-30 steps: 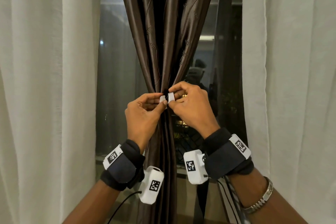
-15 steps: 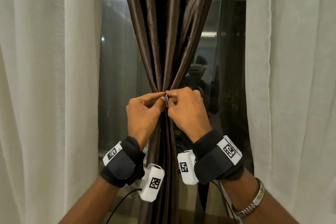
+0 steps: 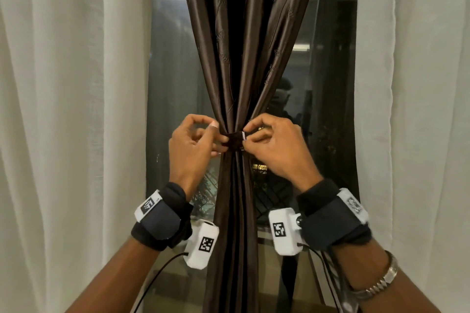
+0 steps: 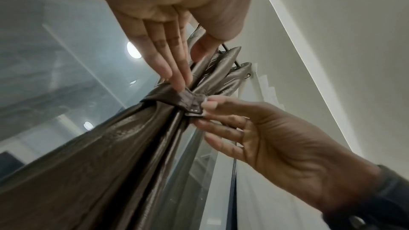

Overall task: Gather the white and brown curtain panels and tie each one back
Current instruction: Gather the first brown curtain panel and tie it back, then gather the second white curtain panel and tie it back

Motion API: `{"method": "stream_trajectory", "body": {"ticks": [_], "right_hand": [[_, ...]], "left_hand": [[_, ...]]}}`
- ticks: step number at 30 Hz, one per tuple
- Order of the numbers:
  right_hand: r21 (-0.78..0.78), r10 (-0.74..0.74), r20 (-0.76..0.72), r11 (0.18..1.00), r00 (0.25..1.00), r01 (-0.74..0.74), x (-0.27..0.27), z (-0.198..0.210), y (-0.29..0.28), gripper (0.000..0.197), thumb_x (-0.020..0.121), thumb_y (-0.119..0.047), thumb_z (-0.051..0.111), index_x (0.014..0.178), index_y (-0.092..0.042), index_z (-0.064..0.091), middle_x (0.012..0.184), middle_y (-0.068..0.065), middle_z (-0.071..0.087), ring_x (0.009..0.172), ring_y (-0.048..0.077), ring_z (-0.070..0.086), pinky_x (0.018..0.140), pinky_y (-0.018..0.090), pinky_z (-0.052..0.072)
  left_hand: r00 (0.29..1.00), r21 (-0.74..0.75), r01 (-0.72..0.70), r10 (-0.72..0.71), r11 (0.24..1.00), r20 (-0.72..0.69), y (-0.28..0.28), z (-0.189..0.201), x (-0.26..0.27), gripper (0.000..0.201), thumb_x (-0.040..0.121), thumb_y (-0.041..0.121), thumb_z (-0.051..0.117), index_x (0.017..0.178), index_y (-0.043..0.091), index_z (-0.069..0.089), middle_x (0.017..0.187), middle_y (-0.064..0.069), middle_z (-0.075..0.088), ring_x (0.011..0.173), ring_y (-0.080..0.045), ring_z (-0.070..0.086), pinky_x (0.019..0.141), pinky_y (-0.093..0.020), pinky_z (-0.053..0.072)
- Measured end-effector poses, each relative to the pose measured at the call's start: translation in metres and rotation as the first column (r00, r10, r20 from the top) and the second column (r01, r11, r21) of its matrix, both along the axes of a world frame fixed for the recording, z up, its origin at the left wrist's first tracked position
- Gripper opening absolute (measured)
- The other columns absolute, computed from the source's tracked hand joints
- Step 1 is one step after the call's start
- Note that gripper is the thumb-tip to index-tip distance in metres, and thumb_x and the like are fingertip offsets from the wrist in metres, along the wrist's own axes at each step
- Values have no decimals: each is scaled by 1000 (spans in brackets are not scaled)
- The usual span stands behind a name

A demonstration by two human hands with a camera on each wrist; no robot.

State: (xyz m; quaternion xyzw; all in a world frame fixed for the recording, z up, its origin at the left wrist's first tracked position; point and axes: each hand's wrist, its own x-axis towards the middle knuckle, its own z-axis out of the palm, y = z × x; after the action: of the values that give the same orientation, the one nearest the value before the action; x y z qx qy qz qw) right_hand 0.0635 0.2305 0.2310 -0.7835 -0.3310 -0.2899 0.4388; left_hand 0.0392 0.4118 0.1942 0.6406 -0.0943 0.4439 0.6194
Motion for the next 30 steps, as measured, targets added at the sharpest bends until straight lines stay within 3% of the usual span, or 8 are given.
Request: {"method": "stream_trajectory", "body": {"ticks": [5,8,11,14,19,24,27,30], "right_hand": [[472,-75,63,881,995,37,3,24,-12,29,86,-48,84,95,-22,77,77,-6,78,75,7,76,77,29,63],[399,-52,-90,913,995,84,21,39,0,55,82,-69,77,117,-28,65,84,-6,78,80,1,75,83,30,61],[332,-92,-49,938,995,103,37,51,10,42,89,-56,77,97,-16,72,83,1,78,80,15,75,84,44,63],[463,-106,23,882,994,83,39,47,9,34,91,-36,80,77,-6,71,72,10,74,71,29,72,76,51,61],[401,-130,145,914,981,61,22,35,16,19,94,-34,78,97,-16,73,79,-8,73,68,7,68,74,35,62],[533,-237,460,844,856,-53,-17,33,50,18,100,-28,71,98,-11,72,86,0,70,77,24,66,71,45,56],[405,0,512,882,859,-241,-47,9,98,16,101,-20,71,90,-9,72,80,-2,69,72,22,65,65,36,53],[237,216,345,922,913,-307,-45,-28,151,11,96,-19,74,86,-15,73,81,-7,70,73,13,65,69,32,55]], "left_hand": [[991,-37,-132,131,991,-29,22,7,21,43,88,67,72,115,34,67,109,12,76,104,-11,75,94,-48,64],[998,2,-30,30,1000,-58,21,27,33,58,87,73,67,122,27,68,116,8,75,111,-10,71,103,-46,59],[996,17,-77,76,997,51,20,44,40,59,91,60,68,91,1,66,81,-7,67,80,-16,63,84,-45,59],[984,12,-134,132,991,118,22,42,41,57,96,47,70,83,-7,58,78,-27,60,71,-31,59,76,-54,60],[971,147,-215,196,965,135,16,18,24,17,104,28,68,105,14,77,101,0,73,87,-12,69,80,-45,63],[917,115,-389,372,914,143,61,-10,-18,15,103,31,65,113,30,77,116,8,68,96,-17,74,78,-42,65],[811,123,-584,570,802,132,97,-38,-44,12,100,20,67,102,27,77,110,7,68,87,-10,71,65,-24,58],[714,80,-701,698,709,62,132,-70,-64,12,98,18,67,100,25,77,107,9,67,84,-3,68,64,-9,48]]}}
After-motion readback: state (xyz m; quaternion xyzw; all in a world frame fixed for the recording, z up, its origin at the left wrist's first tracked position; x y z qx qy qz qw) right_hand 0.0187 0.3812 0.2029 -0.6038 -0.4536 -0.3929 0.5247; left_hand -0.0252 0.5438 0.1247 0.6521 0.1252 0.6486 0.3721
